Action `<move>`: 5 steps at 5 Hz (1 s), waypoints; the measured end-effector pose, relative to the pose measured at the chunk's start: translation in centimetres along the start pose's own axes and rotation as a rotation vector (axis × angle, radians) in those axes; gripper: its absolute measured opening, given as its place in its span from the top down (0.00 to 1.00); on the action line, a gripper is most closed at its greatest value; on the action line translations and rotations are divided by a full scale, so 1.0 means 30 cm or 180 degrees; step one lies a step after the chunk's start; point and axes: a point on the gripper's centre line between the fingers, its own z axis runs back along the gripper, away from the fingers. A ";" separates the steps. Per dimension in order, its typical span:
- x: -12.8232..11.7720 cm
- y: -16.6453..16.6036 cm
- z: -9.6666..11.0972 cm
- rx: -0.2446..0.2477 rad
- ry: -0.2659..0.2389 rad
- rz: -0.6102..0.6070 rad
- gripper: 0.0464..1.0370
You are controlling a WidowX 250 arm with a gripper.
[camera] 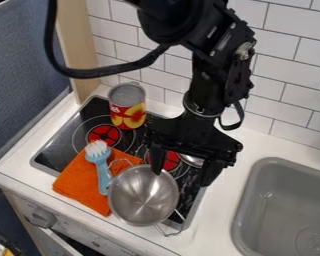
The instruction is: Move the silver pot to the left side of the stove
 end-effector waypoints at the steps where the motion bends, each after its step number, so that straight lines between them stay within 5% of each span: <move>1: -0.007 0.001 -0.020 0.0042 0.0065 0.0011 0.04; 3: 0.031 -0.031 -0.119 0.0277 0.0223 0.0390 0.04; 5: 0.054 -0.088 -0.227 0.0523 0.0097 0.0599 0.04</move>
